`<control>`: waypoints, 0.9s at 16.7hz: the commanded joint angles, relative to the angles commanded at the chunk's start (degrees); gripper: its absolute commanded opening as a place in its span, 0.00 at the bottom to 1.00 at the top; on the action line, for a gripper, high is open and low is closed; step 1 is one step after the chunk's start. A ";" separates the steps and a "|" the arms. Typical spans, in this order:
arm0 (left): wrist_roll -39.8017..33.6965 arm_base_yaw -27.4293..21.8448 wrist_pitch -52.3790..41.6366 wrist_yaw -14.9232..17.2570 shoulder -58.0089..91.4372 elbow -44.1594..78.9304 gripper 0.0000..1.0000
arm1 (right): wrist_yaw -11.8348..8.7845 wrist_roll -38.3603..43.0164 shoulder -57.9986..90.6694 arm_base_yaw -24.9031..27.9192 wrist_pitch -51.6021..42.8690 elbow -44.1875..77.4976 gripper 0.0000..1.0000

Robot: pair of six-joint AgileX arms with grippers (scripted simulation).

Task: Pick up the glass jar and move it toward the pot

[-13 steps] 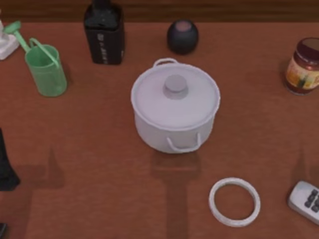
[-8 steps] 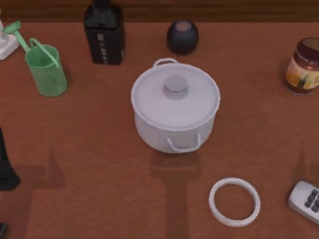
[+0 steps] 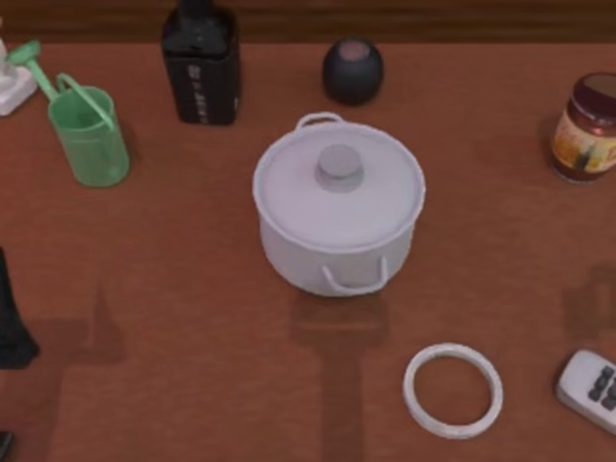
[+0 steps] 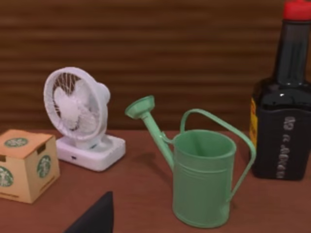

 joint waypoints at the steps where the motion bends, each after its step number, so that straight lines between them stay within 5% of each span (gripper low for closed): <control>1: 0.00 0.00 0.00 0.00 0.00 0.00 1.00 | 0.09 -0.13 4.81 -0.20 -2.94 5.12 1.00; 15: 0.00 0.00 0.00 0.00 0.00 0.00 1.00 | -1.37 -4.05 80.37 0.24 -35.48 87.25 1.00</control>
